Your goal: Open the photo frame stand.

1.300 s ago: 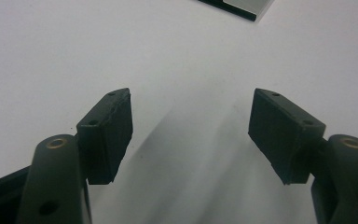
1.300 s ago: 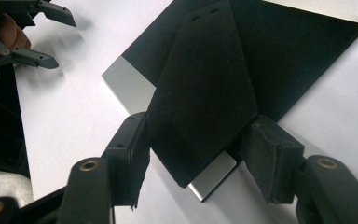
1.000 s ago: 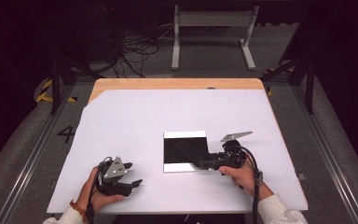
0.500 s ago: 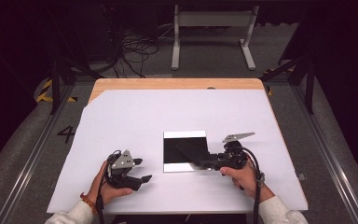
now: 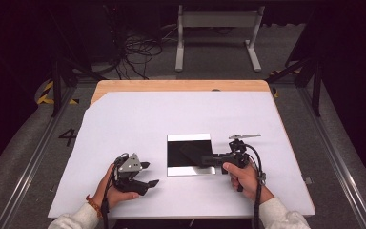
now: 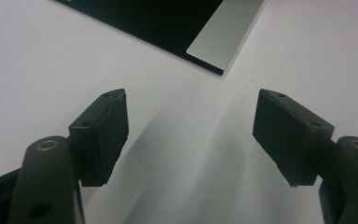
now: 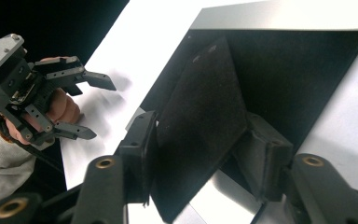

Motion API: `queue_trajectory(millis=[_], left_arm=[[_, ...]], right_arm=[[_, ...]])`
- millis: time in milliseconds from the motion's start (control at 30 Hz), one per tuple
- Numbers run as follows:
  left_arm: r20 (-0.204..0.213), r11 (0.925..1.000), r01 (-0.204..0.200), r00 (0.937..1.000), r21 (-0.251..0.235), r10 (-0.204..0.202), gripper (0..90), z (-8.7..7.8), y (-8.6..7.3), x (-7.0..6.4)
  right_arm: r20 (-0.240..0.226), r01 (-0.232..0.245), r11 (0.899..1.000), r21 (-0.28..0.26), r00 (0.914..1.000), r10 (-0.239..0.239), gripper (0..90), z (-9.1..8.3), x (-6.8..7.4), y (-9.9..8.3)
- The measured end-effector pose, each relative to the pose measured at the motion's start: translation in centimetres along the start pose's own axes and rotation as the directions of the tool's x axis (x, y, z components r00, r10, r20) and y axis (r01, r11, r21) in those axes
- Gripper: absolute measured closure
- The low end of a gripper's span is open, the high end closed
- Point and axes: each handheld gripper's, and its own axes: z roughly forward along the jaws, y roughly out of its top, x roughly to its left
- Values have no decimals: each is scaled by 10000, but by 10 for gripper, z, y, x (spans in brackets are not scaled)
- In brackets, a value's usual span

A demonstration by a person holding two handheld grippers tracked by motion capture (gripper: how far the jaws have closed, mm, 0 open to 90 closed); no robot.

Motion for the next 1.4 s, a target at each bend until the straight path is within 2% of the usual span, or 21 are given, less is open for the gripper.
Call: queue_trajectory(millis=[67, 400, 567, 700, 900, 1000, 1100, 1133, 1233, 1333, 1400], left_arm=[[13, 10000, -31, 10000, 21, 31, 272, 1, 1, 0], [64, 9997, 206, 9998, -87, -206, 262, 11, 9, 5], [450, 9954, 888, 9952, -365, -871, 243, 19, 16, 12], [447, 9898, 1339, 9903, -476, -1318, 225, 26, 23, 19], [323, 9864, 1600, 9868, -362, -1589, 203, 36, 30, 25], [329, 9861, 1636, 9861, -301, -1626, 198, 41, 34, 27], [336, 9849, 1713, 9848, -244, -1705, 207, 45, 36, 29], [322, 9839, 1781, 9836, -120, -1776, 214, 47, 37, 30], [424, 9825, 1856, 9819, -150, -1848, 209, 50, 40, 33], [405, 9840, 1778, 9833, -68, -1774, 202, 51, 41, 34], [500, 9815, 1913, 9804, -80, -1907, 196, 52, 42, 35]], right_arm=[[229, 132, 9997, 196, 9996, -137, 519, 2, 1, -1], [265, 464, 9989, 35, 9986, -465, 552, 1, 2, -2], [269, 729, 9973, 11, 9970, -729, 560, 0, 3, -2], [326, 1030, 9947, -41, 9942, -1028, 569, -2, 6, -3], [436, 1666, 9858, -205, 9852, -1656, 582, -5, 12, -5], [547, 2148, 9760, -360, 9756, -2126, 582, -6, 17, -6], [704, 2407, 9698, -386, 9688, -2376, 582, -6, 20, -7], [734, 2447, 9688, -392, 9676, -2414, 582, -7, 21, -7], [751, 2534, 9664, -428, 9654, -2498, 582, -7, 22, -8], [779, 2683, 9623, -446, 9613, -2644, 583, -7, 23, -8], [739, 2796, 9590, -460, 9583, -2759, 592, -8, 24, -9]])
